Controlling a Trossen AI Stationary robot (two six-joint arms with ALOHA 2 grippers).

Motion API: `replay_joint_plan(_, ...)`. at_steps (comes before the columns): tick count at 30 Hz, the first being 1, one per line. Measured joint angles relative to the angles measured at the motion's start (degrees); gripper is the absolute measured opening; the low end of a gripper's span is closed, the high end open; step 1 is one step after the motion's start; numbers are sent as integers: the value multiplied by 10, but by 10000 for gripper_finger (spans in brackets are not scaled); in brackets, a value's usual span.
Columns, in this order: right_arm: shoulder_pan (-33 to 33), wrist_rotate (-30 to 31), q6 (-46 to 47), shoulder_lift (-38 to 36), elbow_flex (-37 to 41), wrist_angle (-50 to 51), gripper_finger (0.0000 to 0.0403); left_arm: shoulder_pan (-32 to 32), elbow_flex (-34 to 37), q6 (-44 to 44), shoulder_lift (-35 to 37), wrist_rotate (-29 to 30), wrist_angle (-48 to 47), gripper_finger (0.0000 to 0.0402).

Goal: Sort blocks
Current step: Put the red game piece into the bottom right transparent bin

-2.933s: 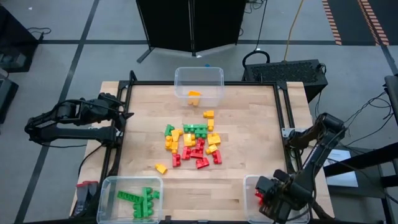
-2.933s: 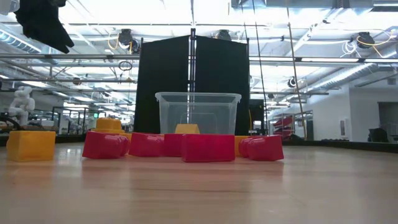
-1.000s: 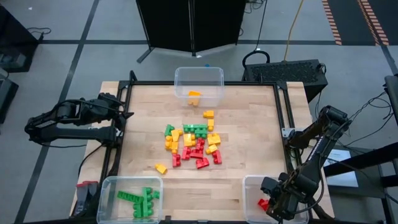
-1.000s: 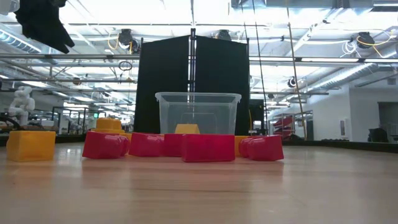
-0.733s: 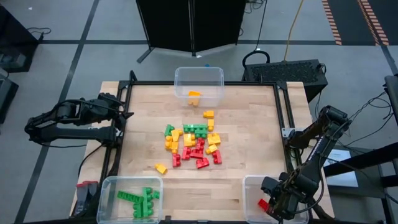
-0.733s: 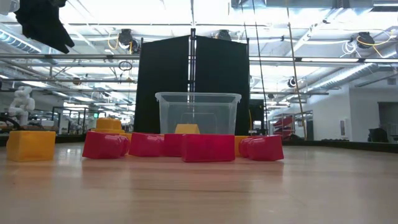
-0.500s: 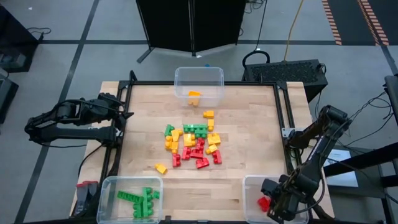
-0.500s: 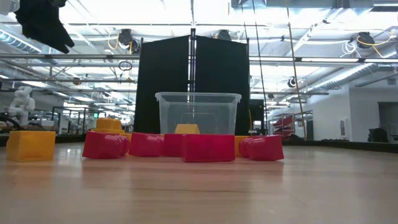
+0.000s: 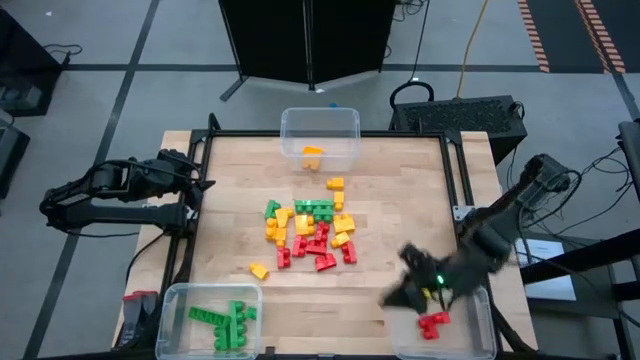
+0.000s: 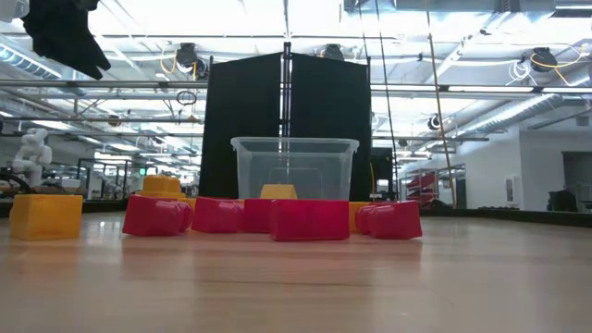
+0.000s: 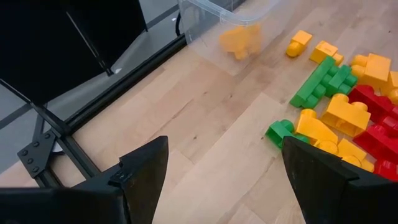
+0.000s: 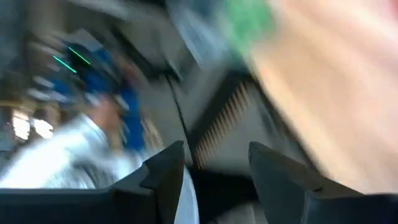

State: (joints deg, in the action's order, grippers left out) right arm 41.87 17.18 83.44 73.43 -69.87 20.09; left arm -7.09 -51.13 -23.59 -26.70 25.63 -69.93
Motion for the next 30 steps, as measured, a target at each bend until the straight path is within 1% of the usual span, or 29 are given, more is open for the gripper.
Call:
replay_joint_plan(2, -42, 24, -133, -3, 0, -74, 176, 0, 0, 0, 0, 0, 0, 287)
replay_joint_plan(5, -100, 24, -326, 3, -1, -168, 176, 0, 0, 0, 0, 0, 0, 287)
replay_joint_plan(7, -136, 24, -405, 14, -1, -181, 176, 0, 0, -1, 0, 0, 0, 287)
replay_joint_plan(9, -169, 24, -442, 32, -1, -158, 176, 0, 0, -1, 0, 0, 0, 287)
replay_joint_plan(12, -211, 15, -444, 68, 0, -111, 176, 0, 0, -1, 0, 0, 0, 287)
replay_joint_plan(14, -234, -14, -426, 96, 0, -90, 178, 0, 0, -1, 0, 0, 0, 287)
replay_joint_plan(16, -256, -47, -384, 122, 0, -63, 180, 0, 0, -1, 0, 0, 0, 287)
replay_joint_plan(19, -284, -89, -293, 160, 0, 3, 174, 0, 0, -1, 0, 0, 0, 287)
replay_joint_plan(23, -296, -116, -190, 200, 0, 85, 152, 0, 0, -1, 0, 0, 0, 287)
replay_joint_plan(26, -296, -116, -183, 222, 0, 124, 135, 0, 0, -1, 0, 0, 0, 287)
replay_joint_plan(30, -296, -117, -192, 250, 0, 162, 122, 0, 0, -1, 0, 0, 0, 287)
